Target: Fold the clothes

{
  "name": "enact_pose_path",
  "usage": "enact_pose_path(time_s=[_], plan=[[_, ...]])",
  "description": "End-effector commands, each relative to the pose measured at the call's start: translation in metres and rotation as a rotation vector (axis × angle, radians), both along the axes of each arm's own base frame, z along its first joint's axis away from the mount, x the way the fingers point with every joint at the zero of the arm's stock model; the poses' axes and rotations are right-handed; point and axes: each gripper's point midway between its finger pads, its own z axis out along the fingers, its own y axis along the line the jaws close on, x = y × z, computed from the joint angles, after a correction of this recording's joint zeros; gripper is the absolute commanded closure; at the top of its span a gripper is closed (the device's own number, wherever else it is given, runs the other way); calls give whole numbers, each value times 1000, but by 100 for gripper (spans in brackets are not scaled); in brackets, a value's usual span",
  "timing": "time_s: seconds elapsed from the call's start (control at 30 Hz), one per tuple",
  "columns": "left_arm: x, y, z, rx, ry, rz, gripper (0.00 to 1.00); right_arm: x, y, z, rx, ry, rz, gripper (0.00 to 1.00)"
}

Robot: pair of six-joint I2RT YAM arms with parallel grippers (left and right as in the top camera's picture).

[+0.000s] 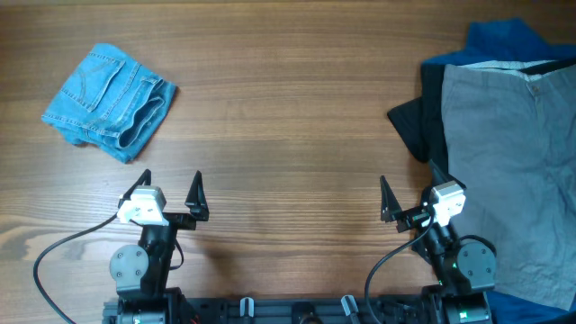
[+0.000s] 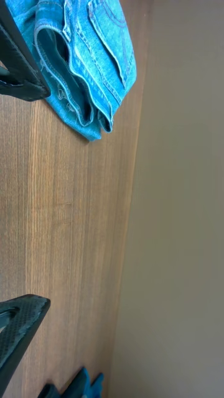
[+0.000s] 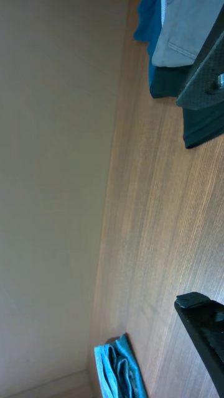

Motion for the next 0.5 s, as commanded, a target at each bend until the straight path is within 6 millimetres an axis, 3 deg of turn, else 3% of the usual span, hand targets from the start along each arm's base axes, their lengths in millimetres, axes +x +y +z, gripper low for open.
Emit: enact_pose_path(time_s=[0.0,0.07,0.47], plan=[[0,0,-2,-9,6,5,0,2,-11,3,20,-7,-43,0],[0,0,-2,-9,6,5,0,4,-23,3,19,-8,-92,0],[0,0,-2,-9,6,5,0,4,-22,2,19,-7,-90,0]])
